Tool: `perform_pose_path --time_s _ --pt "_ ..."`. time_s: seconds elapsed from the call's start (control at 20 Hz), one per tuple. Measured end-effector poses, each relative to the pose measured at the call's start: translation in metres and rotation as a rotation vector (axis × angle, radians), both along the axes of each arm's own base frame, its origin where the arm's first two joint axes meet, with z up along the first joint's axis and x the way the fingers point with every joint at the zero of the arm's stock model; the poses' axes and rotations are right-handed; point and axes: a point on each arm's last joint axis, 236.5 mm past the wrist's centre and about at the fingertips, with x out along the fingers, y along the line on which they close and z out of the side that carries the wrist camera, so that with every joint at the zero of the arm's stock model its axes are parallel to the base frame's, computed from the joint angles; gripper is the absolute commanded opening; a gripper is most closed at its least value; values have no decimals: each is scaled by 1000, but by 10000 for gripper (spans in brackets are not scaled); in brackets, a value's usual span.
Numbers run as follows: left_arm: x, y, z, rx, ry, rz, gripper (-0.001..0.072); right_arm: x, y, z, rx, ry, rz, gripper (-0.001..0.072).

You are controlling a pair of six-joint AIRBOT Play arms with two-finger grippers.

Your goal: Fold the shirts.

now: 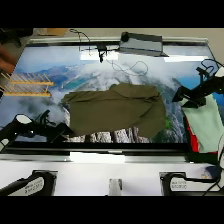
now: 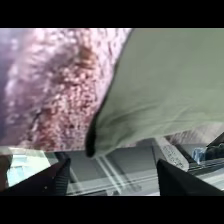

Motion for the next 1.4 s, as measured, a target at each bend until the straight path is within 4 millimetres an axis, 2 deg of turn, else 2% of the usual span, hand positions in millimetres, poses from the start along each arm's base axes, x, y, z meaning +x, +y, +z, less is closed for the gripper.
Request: perform_pose_path --time_s 0.05,0.1,0.15,0.25,0.45,0.55,0.8,0.85,1.0,1.4 --pt "4 -3 -2 -3 -11 15 591 0 1 0 3 -2 2 523" --pt "9 -6 -3 -4 -25 31 478 0 1 0 4 -2 4 523" --pt "14 -6 -6 6 -39 53 294 0 2 1 8 -4 6 523" --pt "26 -2 -13 46 -78 90 32 1 2 1 10 -6 9 524" --pt "38 -1 -14 64 -122 113 31 6 2 -1 4 -34 30 525" --pt "40 -1 -13 69 -144 97 32 8 2 -10 8 -31 31 522" --pt "41 0 -7 85 -188 57 32 2 6 -57 39 33 51 518" --pt "40 0 -5 83 -191 51 32 2 8 -66 49 43 53 481" --pt "39 -5 2 66 -199 43 32 12 12 -87 79 37 40 484" --pt "40 -7 10 55 -217 41 32 34 9 -119 79 -15 31 483"
